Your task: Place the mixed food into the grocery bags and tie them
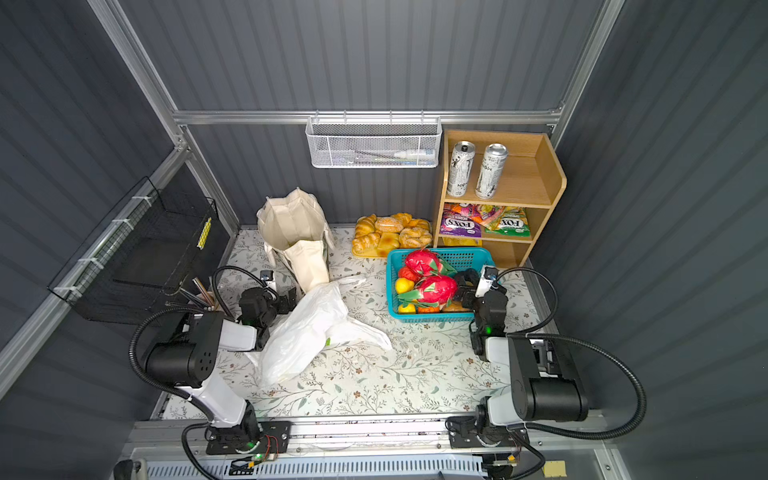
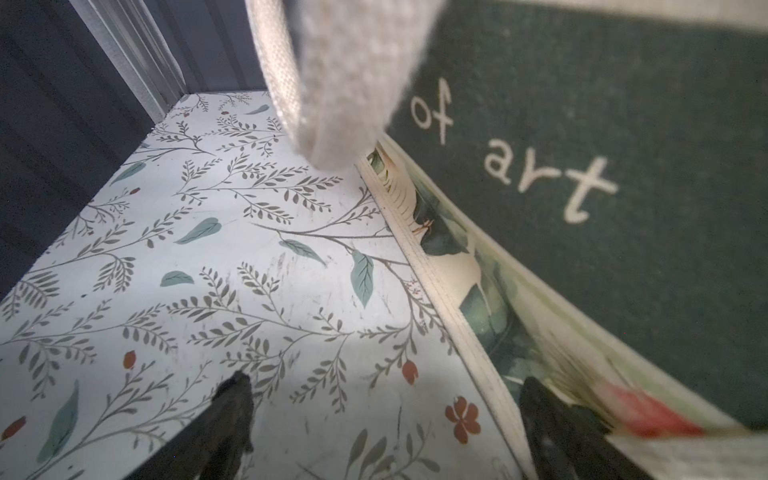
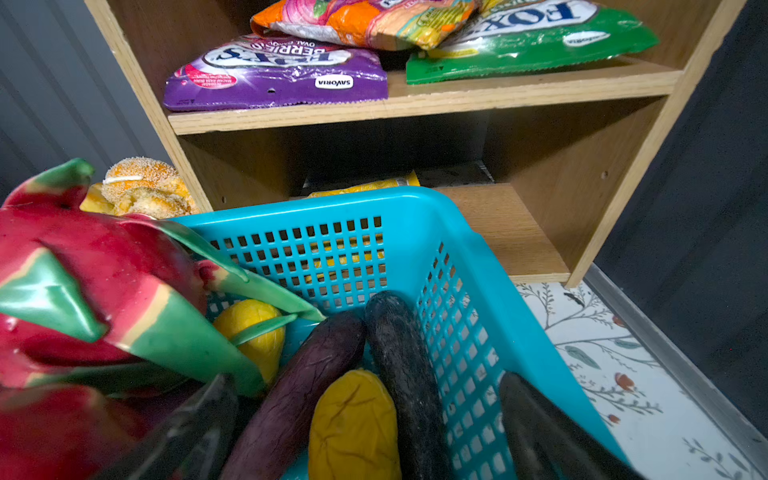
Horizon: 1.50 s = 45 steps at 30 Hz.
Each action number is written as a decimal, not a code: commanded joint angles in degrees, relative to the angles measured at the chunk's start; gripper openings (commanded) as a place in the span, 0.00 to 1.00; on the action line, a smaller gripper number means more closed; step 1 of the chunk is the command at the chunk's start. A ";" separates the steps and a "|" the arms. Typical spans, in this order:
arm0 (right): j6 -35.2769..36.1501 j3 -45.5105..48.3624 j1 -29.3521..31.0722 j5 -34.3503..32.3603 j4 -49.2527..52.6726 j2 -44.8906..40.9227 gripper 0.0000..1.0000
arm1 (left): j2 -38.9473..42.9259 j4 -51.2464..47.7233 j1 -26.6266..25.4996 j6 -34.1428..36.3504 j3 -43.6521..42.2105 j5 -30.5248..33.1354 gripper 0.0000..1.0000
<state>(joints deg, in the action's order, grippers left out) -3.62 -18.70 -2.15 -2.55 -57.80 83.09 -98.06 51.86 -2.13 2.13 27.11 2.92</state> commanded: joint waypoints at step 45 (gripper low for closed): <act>-6.23 0.60 -1.71 -6.50 18.18 -20.44 0.99 | 9.83 -9.99 0.56 -4.66 1.30 8.49 1.00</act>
<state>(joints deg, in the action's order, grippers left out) -6.26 -16.08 -3.62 -5.30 -48.60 66.50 -91.31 47.57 -1.87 -1.17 25.74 9.43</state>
